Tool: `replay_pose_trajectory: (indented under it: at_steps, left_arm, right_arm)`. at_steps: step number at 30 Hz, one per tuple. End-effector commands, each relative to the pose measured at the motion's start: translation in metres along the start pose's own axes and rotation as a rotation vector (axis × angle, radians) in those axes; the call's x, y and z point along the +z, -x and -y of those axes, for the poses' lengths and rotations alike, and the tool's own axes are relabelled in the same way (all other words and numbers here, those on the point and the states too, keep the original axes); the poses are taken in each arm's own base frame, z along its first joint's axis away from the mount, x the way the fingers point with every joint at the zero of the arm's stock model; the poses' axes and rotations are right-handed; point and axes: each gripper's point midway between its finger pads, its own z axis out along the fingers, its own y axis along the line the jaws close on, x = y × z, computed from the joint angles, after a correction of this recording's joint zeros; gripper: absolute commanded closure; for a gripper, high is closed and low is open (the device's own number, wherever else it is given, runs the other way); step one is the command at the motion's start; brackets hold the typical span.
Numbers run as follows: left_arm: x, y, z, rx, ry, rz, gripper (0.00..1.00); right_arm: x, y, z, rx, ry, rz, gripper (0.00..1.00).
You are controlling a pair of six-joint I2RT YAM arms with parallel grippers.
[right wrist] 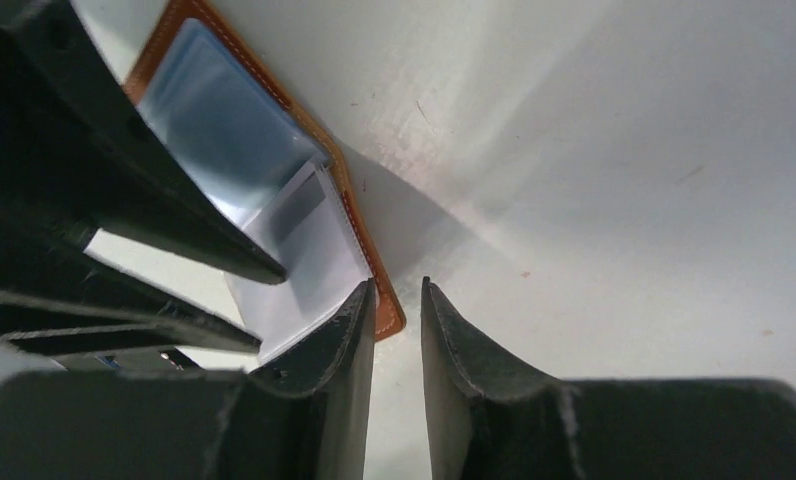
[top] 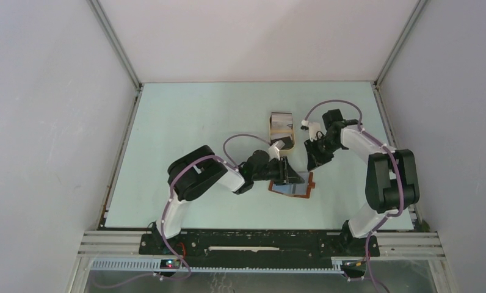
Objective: Put the credit cards into the card holder
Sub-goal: Turn over the card slot in the card holder.
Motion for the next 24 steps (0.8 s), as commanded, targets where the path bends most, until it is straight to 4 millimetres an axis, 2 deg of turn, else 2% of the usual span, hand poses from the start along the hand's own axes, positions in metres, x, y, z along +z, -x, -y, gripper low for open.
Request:
replay_pose_trajectory:
  at_steps: [1, 4, 8, 12, 18, 24]
  left_arm:
    - [0.002, 0.006, 0.005, 0.057, 0.011, 0.004, 0.62]
    - [0.0, 0.008, 0.005, 0.082, 0.033, 0.007, 0.62]
    - [-0.003, 0.011, 0.007, 0.105, 0.043, 0.016, 0.62]
    - [-0.01, 0.015, 0.015, 0.14, 0.039, 0.043, 0.62]
    - [-0.032, 0.029, 0.042, 0.244, 0.022, 0.121, 0.61]
    - [-0.048, 0.034, 0.04, 0.315, 0.073, 0.156, 0.61]
  right_arm:
    - [-0.036, 0.03, -0.006, -0.061, 0.0, 0.158, 0.68]
    - [-0.049, 0.036, -0.013, -0.077, 0.029, 0.218, 0.68]
    - [-0.058, 0.037, -0.034, -0.124, 0.129, 0.268, 0.67]
    - [-0.044, 0.026, -0.044, -0.103, 0.229, 0.207, 0.69]
    - [-0.027, 0.018, -0.038, -0.069, 0.25, 0.135, 0.7]
    - [-0.009, 0.008, -0.024, -0.05, 0.183, 0.053, 0.71]
